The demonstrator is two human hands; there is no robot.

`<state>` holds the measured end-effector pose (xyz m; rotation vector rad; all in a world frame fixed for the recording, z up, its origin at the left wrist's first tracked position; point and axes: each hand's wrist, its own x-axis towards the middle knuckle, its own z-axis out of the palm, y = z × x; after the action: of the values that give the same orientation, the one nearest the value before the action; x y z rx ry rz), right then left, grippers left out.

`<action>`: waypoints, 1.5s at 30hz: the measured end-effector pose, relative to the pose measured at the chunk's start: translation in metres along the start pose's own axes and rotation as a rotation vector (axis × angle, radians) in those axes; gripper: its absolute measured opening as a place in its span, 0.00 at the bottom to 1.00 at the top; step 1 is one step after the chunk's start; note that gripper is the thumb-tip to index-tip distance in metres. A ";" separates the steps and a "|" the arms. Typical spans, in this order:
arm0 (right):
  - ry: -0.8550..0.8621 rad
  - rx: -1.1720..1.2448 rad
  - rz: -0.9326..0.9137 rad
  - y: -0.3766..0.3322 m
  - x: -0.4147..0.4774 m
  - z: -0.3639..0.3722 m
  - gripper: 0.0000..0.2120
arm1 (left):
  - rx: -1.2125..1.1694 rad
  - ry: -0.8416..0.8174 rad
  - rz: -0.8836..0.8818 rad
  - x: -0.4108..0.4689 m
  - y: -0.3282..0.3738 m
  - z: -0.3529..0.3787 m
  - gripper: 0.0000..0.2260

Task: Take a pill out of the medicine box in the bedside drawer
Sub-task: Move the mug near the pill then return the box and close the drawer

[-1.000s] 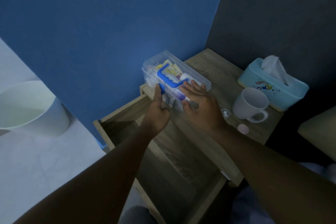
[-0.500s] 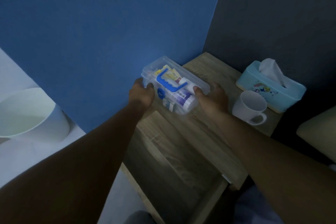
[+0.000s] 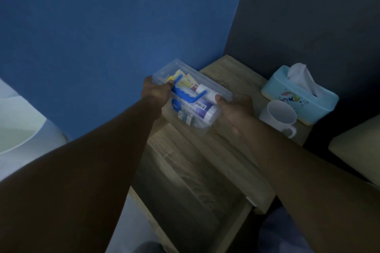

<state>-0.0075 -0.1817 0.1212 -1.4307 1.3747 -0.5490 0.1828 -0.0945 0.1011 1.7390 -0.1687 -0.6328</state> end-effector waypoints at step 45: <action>0.022 0.074 0.145 0.158 -0.171 0.022 0.15 | 0.462 -0.089 -0.099 -0.117 -0.113 -0.108 0.15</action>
<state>-0.1000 0.0118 0.0294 -1.2583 1.4475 -0.5171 0.1136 0.0802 0.0474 2.1737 -0.3120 -0.7886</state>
